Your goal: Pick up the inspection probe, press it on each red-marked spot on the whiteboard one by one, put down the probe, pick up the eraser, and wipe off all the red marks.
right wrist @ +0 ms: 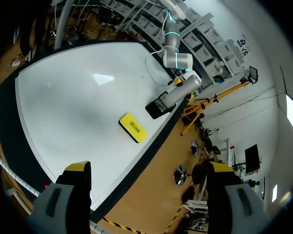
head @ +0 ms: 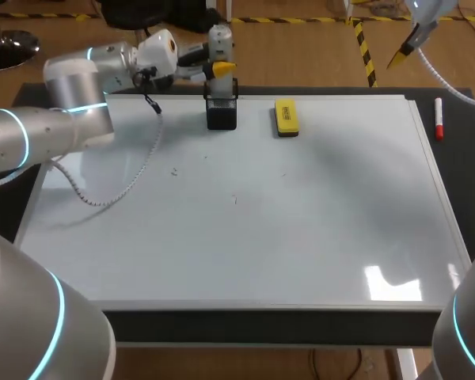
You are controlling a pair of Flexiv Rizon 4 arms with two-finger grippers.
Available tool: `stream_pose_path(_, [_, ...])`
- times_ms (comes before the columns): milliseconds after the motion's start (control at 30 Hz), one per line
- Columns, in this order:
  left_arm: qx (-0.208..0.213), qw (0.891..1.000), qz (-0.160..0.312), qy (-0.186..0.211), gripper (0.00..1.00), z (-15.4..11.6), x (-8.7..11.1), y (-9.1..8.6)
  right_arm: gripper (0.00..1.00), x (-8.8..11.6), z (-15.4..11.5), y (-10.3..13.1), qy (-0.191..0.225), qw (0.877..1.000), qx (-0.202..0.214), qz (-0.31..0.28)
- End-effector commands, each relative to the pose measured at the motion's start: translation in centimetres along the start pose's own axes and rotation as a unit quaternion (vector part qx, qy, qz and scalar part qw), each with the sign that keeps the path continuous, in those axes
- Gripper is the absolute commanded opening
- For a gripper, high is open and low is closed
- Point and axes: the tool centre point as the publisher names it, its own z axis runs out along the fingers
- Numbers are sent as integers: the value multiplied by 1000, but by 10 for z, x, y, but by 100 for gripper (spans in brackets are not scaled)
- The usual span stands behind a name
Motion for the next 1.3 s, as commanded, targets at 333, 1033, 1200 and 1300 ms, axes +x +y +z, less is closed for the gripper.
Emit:
stream_pose_path(333, [-5, 1000, -20, 1, 0, -4, -3, 20, 100, 0, -1, 0, 2, 1000, 1, -1])
stream_pose_path(1033, [6, 999, -31, -3, 0, -10, -1, 43, 100, 0, -1, 0, 2, 1000, 1, -1])
stream_pose_path(1200, [7, 999, -33, -5, 0, -13, -1, 49, 100, 0, -1, 0, 2, 1000, 1, -1])
stream_pose_path(1300, [6, 999, -35, -6, 0, -13, -1, 49, 100, 0, -1, 0, 2, 1000, 1, -1])
